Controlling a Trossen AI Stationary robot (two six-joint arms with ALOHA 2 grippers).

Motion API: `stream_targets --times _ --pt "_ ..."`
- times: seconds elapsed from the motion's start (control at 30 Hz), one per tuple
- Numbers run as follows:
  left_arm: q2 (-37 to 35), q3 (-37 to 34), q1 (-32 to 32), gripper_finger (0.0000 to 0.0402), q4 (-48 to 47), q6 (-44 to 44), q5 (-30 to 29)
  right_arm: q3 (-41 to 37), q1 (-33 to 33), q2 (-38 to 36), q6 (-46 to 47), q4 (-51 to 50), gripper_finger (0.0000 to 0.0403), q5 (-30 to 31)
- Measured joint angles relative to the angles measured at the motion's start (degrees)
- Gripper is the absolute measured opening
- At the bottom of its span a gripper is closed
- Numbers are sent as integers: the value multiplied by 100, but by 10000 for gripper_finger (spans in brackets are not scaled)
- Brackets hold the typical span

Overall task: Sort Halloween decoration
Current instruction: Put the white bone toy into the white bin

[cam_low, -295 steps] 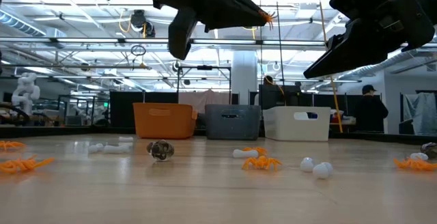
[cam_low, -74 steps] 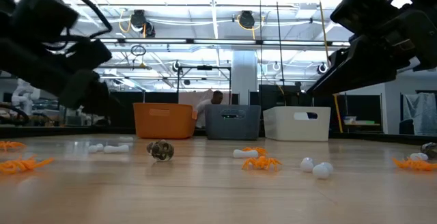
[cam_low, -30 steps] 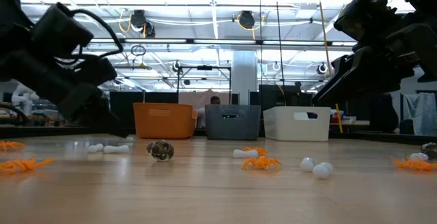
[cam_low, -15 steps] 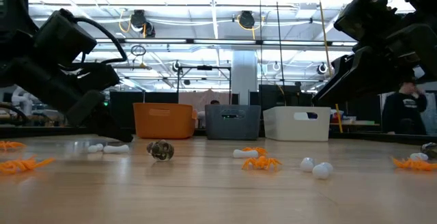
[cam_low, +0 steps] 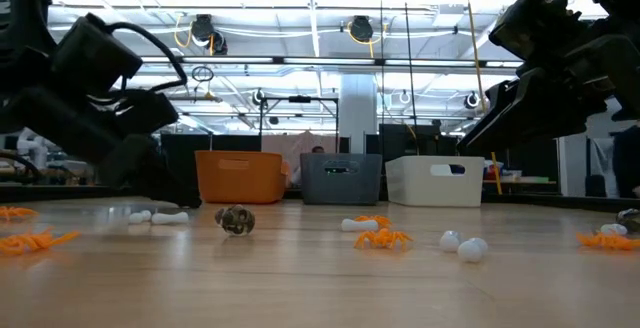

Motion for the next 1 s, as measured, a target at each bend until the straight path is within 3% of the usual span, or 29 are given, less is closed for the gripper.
stream_targets --times 0.4,0.63,1.0 --pt "-8 -3 -5 0 1827 -76 157 0 0 0 -3 48 137 0" --pt "-14 21 -6 0 3242 62 633 0 -1 2 -242 519 137 2" --pt "-19 1072 -174 0 3454 618 1422 0 -93 2 -741 1936 137 4"
